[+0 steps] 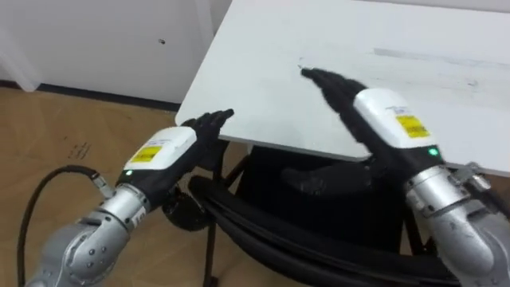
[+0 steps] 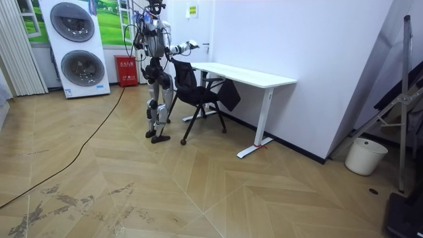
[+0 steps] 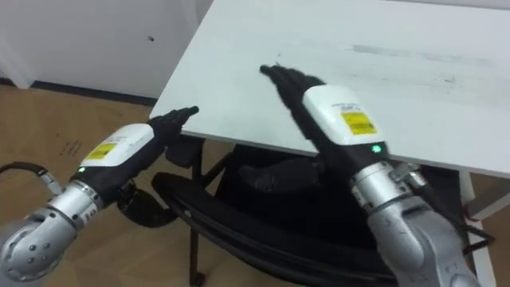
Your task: Push chair
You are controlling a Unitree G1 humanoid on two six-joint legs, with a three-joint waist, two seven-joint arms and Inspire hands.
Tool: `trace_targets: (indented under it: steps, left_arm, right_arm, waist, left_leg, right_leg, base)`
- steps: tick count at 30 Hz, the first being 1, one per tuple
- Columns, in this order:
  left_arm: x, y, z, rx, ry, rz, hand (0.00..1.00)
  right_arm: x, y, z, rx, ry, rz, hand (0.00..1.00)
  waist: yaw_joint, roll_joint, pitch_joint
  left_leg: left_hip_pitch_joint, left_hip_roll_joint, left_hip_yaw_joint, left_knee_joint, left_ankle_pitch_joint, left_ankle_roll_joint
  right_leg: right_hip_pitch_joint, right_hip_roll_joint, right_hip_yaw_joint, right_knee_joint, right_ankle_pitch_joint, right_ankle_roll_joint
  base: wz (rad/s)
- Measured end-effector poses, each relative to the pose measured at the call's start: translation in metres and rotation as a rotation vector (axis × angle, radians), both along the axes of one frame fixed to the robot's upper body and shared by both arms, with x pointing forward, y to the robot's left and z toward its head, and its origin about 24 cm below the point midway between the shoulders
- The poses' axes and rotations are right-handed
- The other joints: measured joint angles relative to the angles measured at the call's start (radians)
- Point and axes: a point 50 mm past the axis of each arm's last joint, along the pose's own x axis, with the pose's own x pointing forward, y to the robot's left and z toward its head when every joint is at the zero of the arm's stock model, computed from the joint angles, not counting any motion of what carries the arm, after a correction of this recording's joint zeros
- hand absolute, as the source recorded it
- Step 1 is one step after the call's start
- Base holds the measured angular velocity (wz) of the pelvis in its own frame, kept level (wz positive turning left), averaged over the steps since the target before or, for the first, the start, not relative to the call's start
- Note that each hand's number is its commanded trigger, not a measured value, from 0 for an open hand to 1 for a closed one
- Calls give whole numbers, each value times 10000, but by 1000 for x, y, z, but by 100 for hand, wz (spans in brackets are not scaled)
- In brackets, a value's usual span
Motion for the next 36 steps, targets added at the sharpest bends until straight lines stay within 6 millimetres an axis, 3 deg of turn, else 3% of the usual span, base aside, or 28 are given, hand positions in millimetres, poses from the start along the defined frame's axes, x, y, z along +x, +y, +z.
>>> trace_targets:
  steps: [1,3,6,13,15,18,22,26,34,36]
  left_arm:
    - [0,4,5,7,-370,216,0]
    - [-4,24,39,-114,-2848,1367,0]
    - [-16,55,73,-296,-5967,3077,0]
    - [-55,101,83,-1061,-9440,6436,0]
    - [-67,109,77,-1433,-9874,7266,0]
    - [-83,118,57,-2365,-10161,8896,0]
    - [-96,131,32,-3103,-9960,10604,0]
    - [-105,144,10,-3690,-9807,12280,0]
    - [-131,158,-51,-5114,-7915,15932,0]
    - [-141,158,-80,-5154,-6521,17046,0]
  right_arm:
    - [-1,-5,3,55,-355,-251,0]
    - [-5,-19,16,182,-1679,-928,0]
    - [-13,-36,30,284,-3248,-1715,0]
    - [-47,-85,55,2379,-6859,-4293,0]
    - [-59,-97,57,3194,-7783,-5034,0]
    - [-79,-109,45,4775,-8710,-6384,0]
    - [-98,-117,31,4997,-9360,-7875,0]
    - [-107,-129,15,5152,-9937,-9707,0]
    - [-120,-141,-14,5486,-9842,-11921,0]
    - [-126,-144,-30,5461,-9139,-12762,0]
  waist:
    - [1,-2,-1]
    - [-35,-22,-33]
    - [-206,4,-113]
    - [-496,13,-247]
    - [-528,62,-261]
    - [-526,147,-258]
    - [-565,195,-192]
    - [-556,256,-194]
    - [-596,313,-206]
    - [-573,341,-217]
  left_leg:
    - [-3,-7,0,1,-6,9]
    - [45,-13,38,-46,-20,28]
    - [304,-13,98,-202,-20,30]
    - [529,-4,206,-338,-52,26]
    - [570,-9,227,-339,-54,29]
    - [729,8,321,-364,-83,24]
    - [665,-3,336,-239,-110,38]
    - [473,9,371,-75,-120,44]
    - [347,7,453,-111,-121,51]
    - [365,7,500,-159,-122,49]
  right_leg:
    - [-2,-3,13,0,2,0]
    - [2,32,245,-14,26,34]
    - [162,67,523,-36,49,64]
    - [376,94,590,-157,51,69]
    - [402,111,606,-150,51,69]
    - [530,142,731,-154,48,70]
    - [500,109,860,-160,12,56]
    - [226,130,1043,-75,-38,54]
    - [-3,120,1077,24,-17,32]
    - [-15,119,1093,25,-18,32]
  base:
    - [0]
    - [-7]
    - [-10]
    - [-5]
    - [-4]
    - [-11]
    - [-4]
    - [-4]
    - [-1]
    - [-2]
